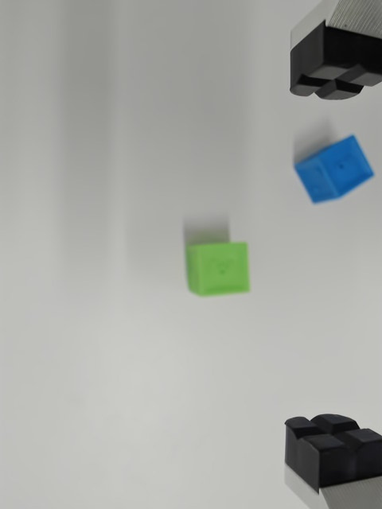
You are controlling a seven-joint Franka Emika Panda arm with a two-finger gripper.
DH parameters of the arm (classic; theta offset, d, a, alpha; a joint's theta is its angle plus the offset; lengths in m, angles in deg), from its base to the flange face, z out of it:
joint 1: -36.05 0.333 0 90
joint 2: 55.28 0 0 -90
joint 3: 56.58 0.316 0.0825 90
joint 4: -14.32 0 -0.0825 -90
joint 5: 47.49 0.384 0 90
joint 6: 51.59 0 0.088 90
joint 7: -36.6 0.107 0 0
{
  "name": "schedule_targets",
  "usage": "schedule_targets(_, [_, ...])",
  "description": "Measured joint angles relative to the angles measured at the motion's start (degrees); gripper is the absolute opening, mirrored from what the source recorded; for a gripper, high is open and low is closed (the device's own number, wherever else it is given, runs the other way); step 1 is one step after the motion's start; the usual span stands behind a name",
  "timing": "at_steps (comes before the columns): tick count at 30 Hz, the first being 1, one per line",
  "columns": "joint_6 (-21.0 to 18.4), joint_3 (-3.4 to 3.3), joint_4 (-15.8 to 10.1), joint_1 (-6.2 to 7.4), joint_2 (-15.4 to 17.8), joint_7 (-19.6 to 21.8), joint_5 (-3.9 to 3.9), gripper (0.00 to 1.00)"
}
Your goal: Stack cube
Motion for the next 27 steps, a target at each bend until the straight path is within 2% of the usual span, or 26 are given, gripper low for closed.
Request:
schedule_targets(17, [0.06,0.0,-0.16,0.0,0.0,-0.14,0.0,1.0])
schedule_targets(27, [0.82,-0.04,-1.84,-0.16,0.63,-1.22,0.0,1.0])
